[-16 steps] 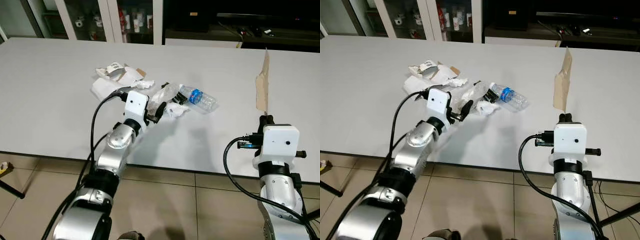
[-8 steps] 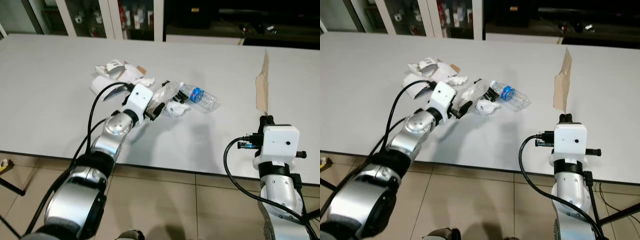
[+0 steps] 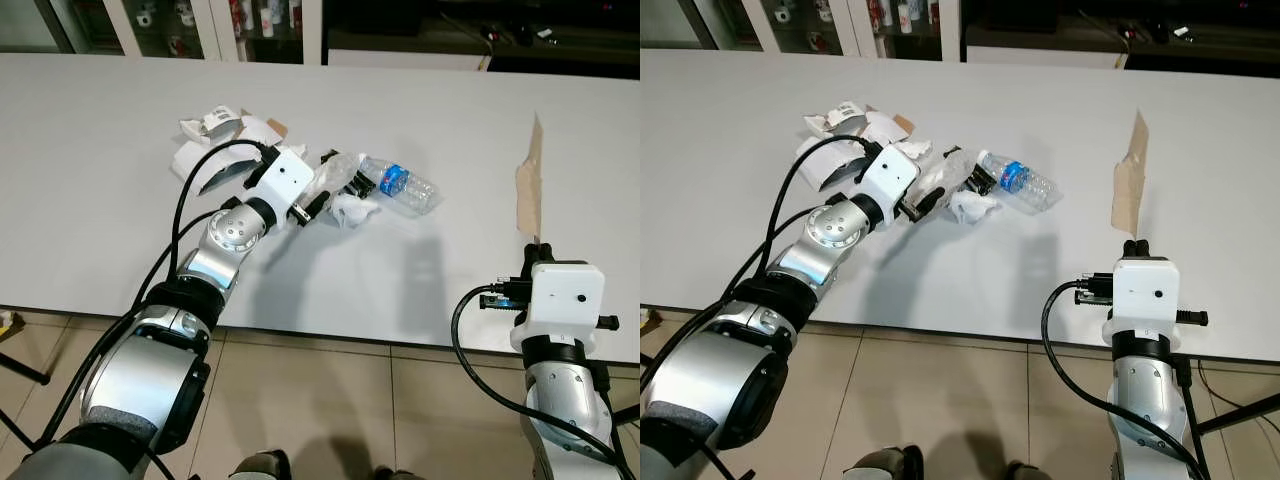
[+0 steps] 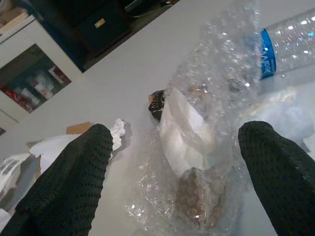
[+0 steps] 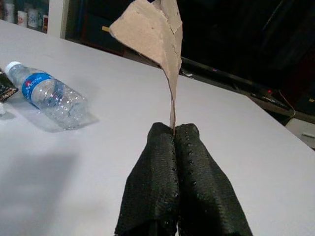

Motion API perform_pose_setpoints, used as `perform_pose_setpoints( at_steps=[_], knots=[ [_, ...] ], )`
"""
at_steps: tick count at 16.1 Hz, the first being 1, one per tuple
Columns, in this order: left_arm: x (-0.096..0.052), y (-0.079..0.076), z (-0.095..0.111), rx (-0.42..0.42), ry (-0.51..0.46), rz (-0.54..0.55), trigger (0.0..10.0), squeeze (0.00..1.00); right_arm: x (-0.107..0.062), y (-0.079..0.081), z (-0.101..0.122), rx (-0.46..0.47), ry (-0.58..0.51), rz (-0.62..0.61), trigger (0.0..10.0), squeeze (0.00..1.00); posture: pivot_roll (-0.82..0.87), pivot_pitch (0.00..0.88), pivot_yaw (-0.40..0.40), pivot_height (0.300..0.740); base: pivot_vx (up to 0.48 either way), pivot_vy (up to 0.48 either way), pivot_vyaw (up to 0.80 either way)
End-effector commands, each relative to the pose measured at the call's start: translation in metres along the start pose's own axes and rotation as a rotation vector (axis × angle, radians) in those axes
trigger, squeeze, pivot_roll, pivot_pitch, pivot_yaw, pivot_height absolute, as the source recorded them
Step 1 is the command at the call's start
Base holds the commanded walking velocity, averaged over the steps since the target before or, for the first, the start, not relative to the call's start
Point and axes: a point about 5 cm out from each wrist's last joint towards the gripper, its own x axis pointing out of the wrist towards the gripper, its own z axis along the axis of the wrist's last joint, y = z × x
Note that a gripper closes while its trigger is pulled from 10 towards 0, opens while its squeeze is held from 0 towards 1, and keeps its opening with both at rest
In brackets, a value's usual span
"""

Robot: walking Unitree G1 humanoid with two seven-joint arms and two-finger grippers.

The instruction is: Picking trash to rubbish bin

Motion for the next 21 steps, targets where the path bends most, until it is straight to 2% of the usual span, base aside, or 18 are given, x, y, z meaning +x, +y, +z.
perform_pose_setpoints(
  at_steps=[1,4,8,9,10,11,13,15,18,19,20,21],
  knots=[
    [0.0,0.005,0.001,0.053,0.012,0.004,10.0,1.0,-0.002,-0.003,0.002,-0.005,-0.001,-0.01,10.0,0.0,0.08,0.176,0.033,0.74,0.0,0.0,0.0],
    [-0.002,0.005,-0.007,0.168,0.068,-0.025,10.0,1.0,-0.001,-0.001,0.004,-0.002,-0.002,0.008,10.0,0.0,0.09,0.181,0.022,0.74,0.0,0.0,0.0],
    [0.001,0.009,-0.004,0.24,0.084,-0.005,10.0,1.0,-0.001,0.002,0.005,0.006,-0.002,0.021,10.0,0.0,0.09,0.192,0.021,0.74,0.0,0.0,0.0],
    [0.002,0.014,-0.001,0.27,0.085,0.023,10.0,0.91,-0.002,0.004,0.005,0.008,0.0,0.026,10.0,0.01,0.09,0.197,0.024,0.74,0.0,0.0,0.0],
    [0.002,0.015,0.0,0.282,0.086,0.031,10.0,0.2,-0.003,0.004,0.005,0.009,0.001,0.027,10.0,0.01,0.09,0.197,0.024,0.74,0.0,0.0,0.0],
    [0.002,0.017,0.001,0.303,0.089,0.041,10.0,0.0,-0.003,0.004,0.005,0.01,0.003,0.028,10.0,0.01,0.08,0.198,0.025,0.74,0.0,0.0,0.0],
    [0.002,0.022,0.0,0.348,0.115,0.063,10.0,0.0,-0.004,0.005,0.004,0.013,0.007,0.03,10.0,0.02,0.08,0.201,0.026,0.74,0.0,0.0,0.0],
    [-0.001,0.027,-0.008,0.37,0.182,0.081,10.0,0.0,-0.004,0.007,0.004,0.018,0.012,0.037,10.0,0.02,0.08,0.204,0.026,0.74,0.0,0.0,0.0],
    [-0.009,0.021,-0.033,0.334,0.337,-0.01,10.0,0.0,-0.004,0.009,0.002,0.026,0.019,0.049,10.0,0.03,0.08,0.204,0.027,0.74,0.0,0.0,0.0],
    [-0.016,0.013,-0.05,0.282,0.423,-0.099,6.7,0.0,-0.004,0.011,0.001,0.031,0.022,0.055,10.0,0.02,0.08,0.205,0.028,0.74,0.0,0.0,0.0],
    [-0.02,0.011,-0.056,0.265,0.451,-0.123,0.0,0.0,-0.004,0.012,0.001,0.032,0.023,0.057,10.0,0.03,0.08,0.204,0.028,0.74,0.0,0.0,0.0],
    [-0.023,0.01,-0.061,0.256,0.48,-0.142,0.0,0.0,-0.004,0.012,0.001,0.033,0.024,0.059,10.0,0.02,0.08,0.204,0.029,0.74,0.0,0.0,0.0]
  ],
)
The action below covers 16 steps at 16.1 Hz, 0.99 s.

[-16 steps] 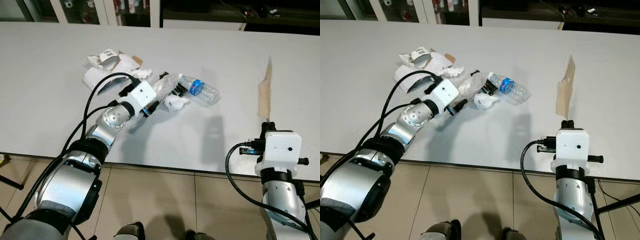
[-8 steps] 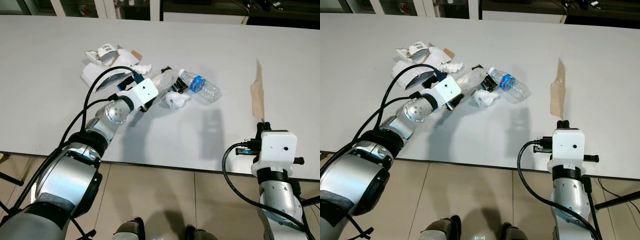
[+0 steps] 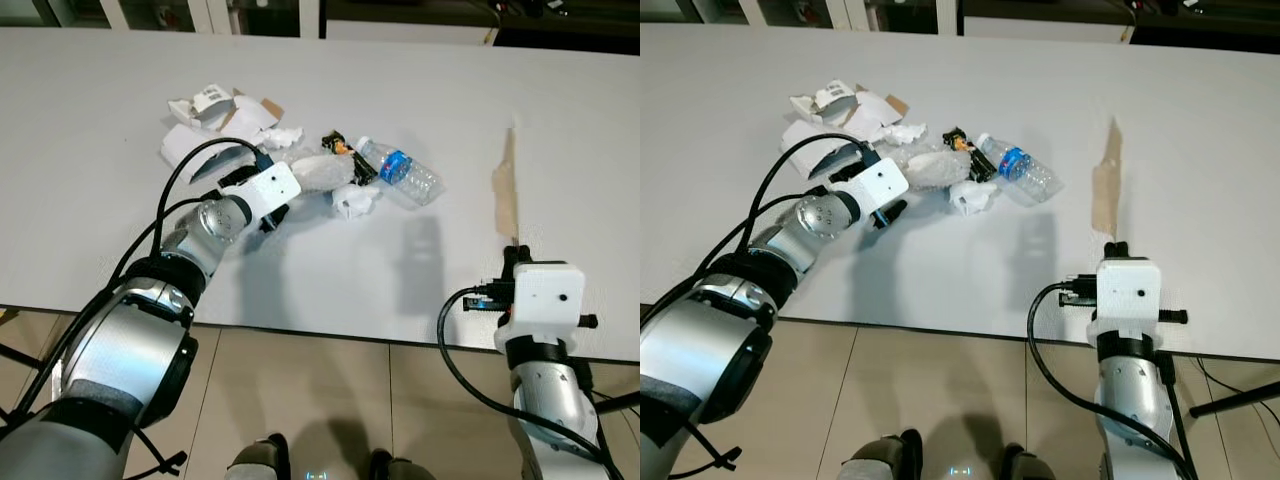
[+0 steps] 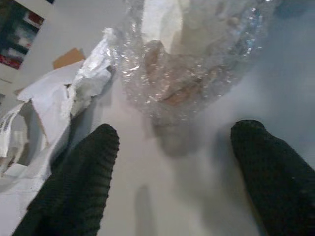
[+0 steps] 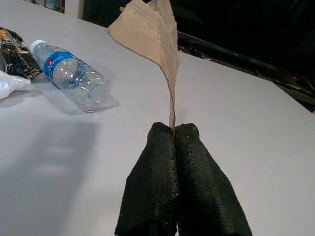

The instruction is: Picking trash to rubbish bin

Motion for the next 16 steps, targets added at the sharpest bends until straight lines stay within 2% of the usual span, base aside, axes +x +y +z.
perform_pose_setpoints(
  at_steps=[1,8,10,11,12,14,16],
  knots=[
    [-0.004,-0.027,-0.036,-0.023,0.151,-0.127,0.0,0.0,-0.003,-0.001,-0.001,0.004,0.014,0.001,10.0,0.03,0.08,0.204,0.029,0.74,0.0,0.0,0.0],
    [-0.005,-0.028,-0.04,-0.021,0.164,-0.134,0.0,0.0,-0.002,-0.001,-0.002,0.005,0.017,0.004,10.0,0.02,0.08,0.202,0.031,0.74,0.0,0.0,0.0],
    [-0.005,-0.021,-0.037,0.008,0.152,-0.076,0.0,0.0,-0.003,-0.001,-0.001,0.001,0.016,0.002,10.0,0.02,0.08,0.201,0.034,0.74,0.0,0.0,0.0],
    [-0.006,-0.017,-0.037,0.011,0.149,-0.046,10.0,1.0,-0.003,-0.002,-0.002,-0.002,0.017,-0.002,10.0,0.02,0.07,0.201,0.035,0.74,0.0,0.0,0.0],
    [-0.008,-0.012,-0.041,-0.012,0.157,-0.03,10.0,1.0,-0.003,-0.003,-0.002,-0.004,0.017,-0.005,10.0,0.02,0.07,0.202,0.037,0.74,0.0,0.0,0.0],
    [-0.012,-0.006,-0.049,0.013,0.184,-0.017,10.0,1.0,-0.004,-0.004,-0.002,-0.007,0.018,-0.008,10.0,0.02,0.07,0.201,0.037,0.74,0.0,0.0,0.0],
    [-0.019,0.01,-0.058,0.082,0.217,0.027,10.0,1.0,-0.004,-0.005,-0.002,-0.01,0.018,-0.009,10.0,0.02,0.07,0.2,0.037,0.74,0.0,0.0,0.0]
  ],
)
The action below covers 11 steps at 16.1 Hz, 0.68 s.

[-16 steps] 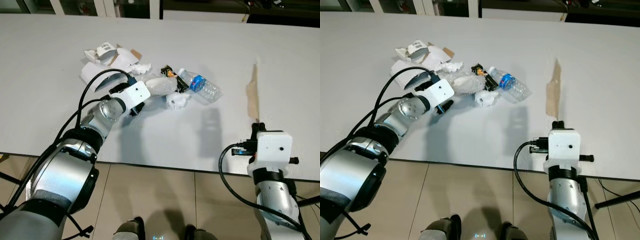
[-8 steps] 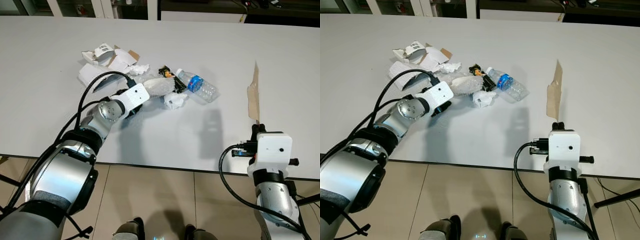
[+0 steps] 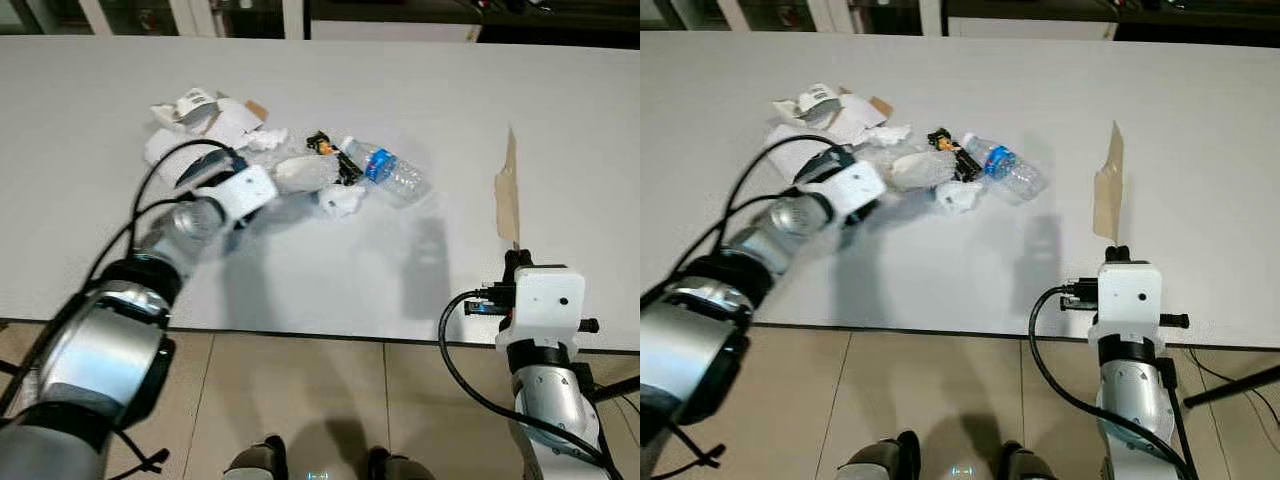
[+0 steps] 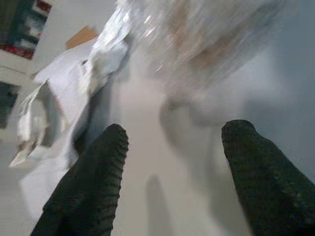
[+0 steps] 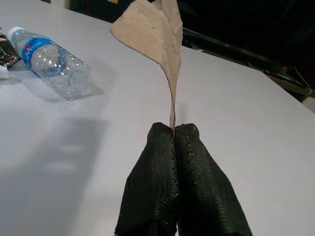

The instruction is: Picking trash to rubbish bin

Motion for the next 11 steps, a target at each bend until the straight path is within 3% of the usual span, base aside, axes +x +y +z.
perform_pose_setpoints(
  at_steps=[1,5,11],
  knots=[
    [-0.005,-0.007,-0.028,0.034,0.117,-0.025,10.0,1.0,-0.001,-0.004,0.002,-0.007,0.001,-0.007,10.0,0.02,0.07,0.2,0.037,0.74,0.0,0.0,0.0],
    [-0.004,0.017,-0.009,0.024,0.035,0.138,10.0,1.0,0.002,-0.003,0.003,-0.009,-0.008,0.0,10.0,0.02,0.08,0.196,0.033,0.74,0.0,0.0,0.0],
    [-0.001,0.021,0.026,-0.139,-0.154,0.314,10.0,1.0,0.003,-0.002,0.003,-0.011,-0.012,0.002,10.0,0.02,0.08,0.194,0.028,0.74,0.0,0.0,0.0]
  ],
)
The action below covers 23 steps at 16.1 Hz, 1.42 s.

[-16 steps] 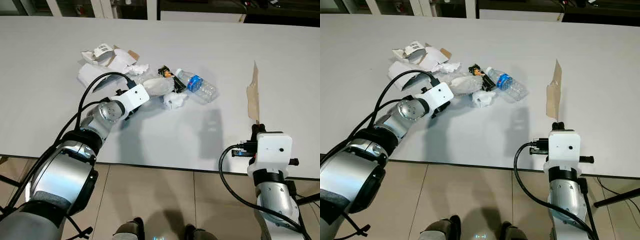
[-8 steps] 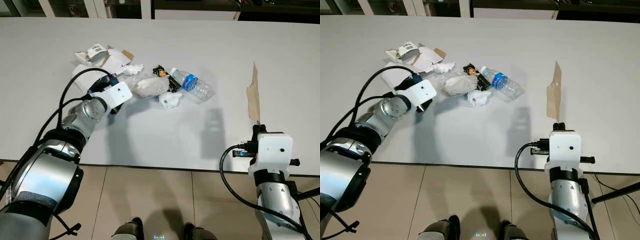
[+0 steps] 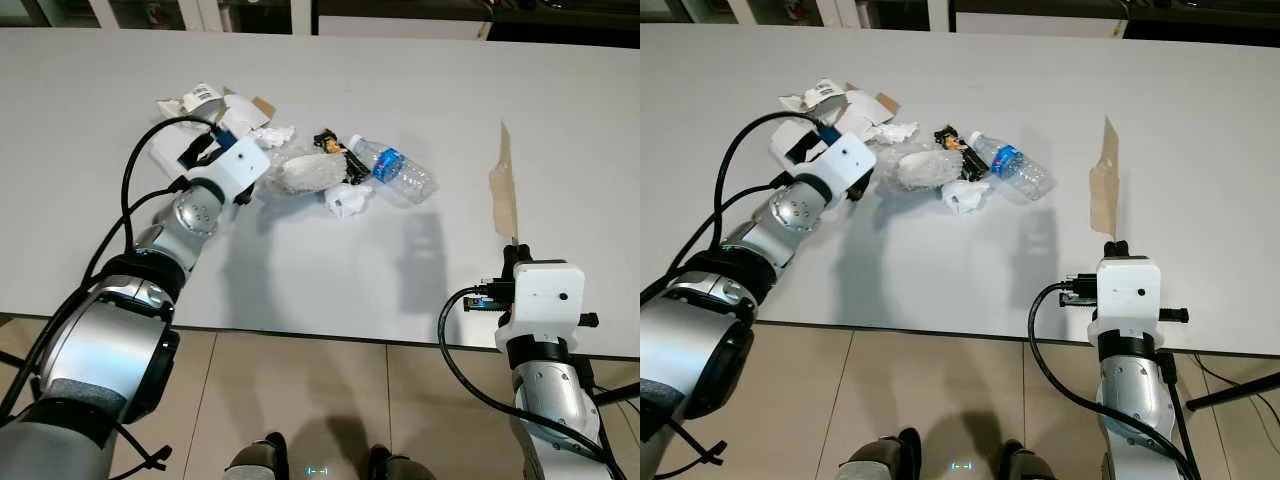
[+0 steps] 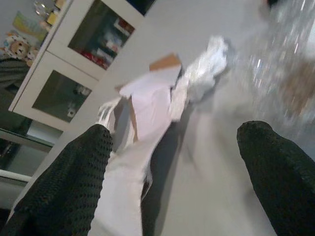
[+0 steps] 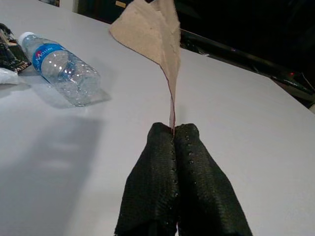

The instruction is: Picking trash to rubbish bin

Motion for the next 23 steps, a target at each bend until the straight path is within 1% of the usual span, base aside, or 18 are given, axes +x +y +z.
perform_pose_setpoints(
  at_steps=[1,3,5,7,9,12,17,20,22,23],
  knots=[
    [0.002,0.002,0.007,-0.042,-0.024,0.038,10.0,1.0,0.0,-0.003,-0.001,-0.008,0.005,-0.007,10.0,0.02,0.07,0.194,0.025,0.74,0.0,0.0,0.0],
    [0.002,0.001,0.009,-0.049,-0.033,0.045,10.0,1.0,0.0,-0.003,0.0,-0.01,0.005,-0.006,10.0,0.02,0.07,0.193,0.024,0.74,0.0,0.0,0.0],
    [0.003,-0.005,0.015,-0.076,-0.051,0.049,10.0,1.0,0.0,-0.005,-0.001,-0.011,0.004,-0.006,10.0,0.02,0.07,0.195,0.018,0.74,0.0,0.0,0.0],
    [0.004,-0.008,0.021,-0.092,-0.068,0.062,10.0,1.0,-0.001,-0.003,0.001,-0.008,0.002,-0.003,10.0,0.02,0.06,0.197,0.014,0.74,0.0,0.0,0.0],
    [0.005,-0.009,0.025,-0.102,-0.081,0.075,10.0,1.0,-0.002,-0.002,0.0,-0.008,0.005,0.0,10.0,0.02,0.06,0.199,0.013,0.74,0.0,0.0,0.0],
    [0.008,-0.009,0.04,-0.153,-0.12,0.133,10.0,1.0,-0.005,-0.003,0.001,-0.01,0.007,-0.007,10.0,0.03,0.02,0.201,0.01,0.74,0.0,0.0,0.0],
    [0.01,-0.021,0.06,-0.208,-0.163,0.115,10.0,1.0,-0.01,-0.005,0.001,-0.017,0.017,-0.019,10.0,0.03,-0.01,0.204,0.01,0.74,0.0,0.0,0.0],
    [0.01,-0.028,0.066,-0.207,-0.167,0.101,10.0,1.0,-0.011,-0.005,0.002,-0.018,0.019,-0.021,10.0,0.03,-0.02,0.209,0.006,0.74,0.0,0.0,0.0],
    [0.01,-0.034,0.065,-0.181,-0.147,0.082,10.0,1.0,-0.013,-0.004,0.002,-0.018,0.024,-0.018,10.0,0.04,-0.03,0.214,0.002,0.74,0.0,0.0,0.0],
    [0.01,-0.04,0.061,-0.168,-0.114,0.041,10.0,1.0,-0.014,-0.004,0.002,-0.018,0.027,-0.014,10.0,0.05,-0.03,0.216,0.0,0.74,0.0,0.0,0.0]
  ],
)
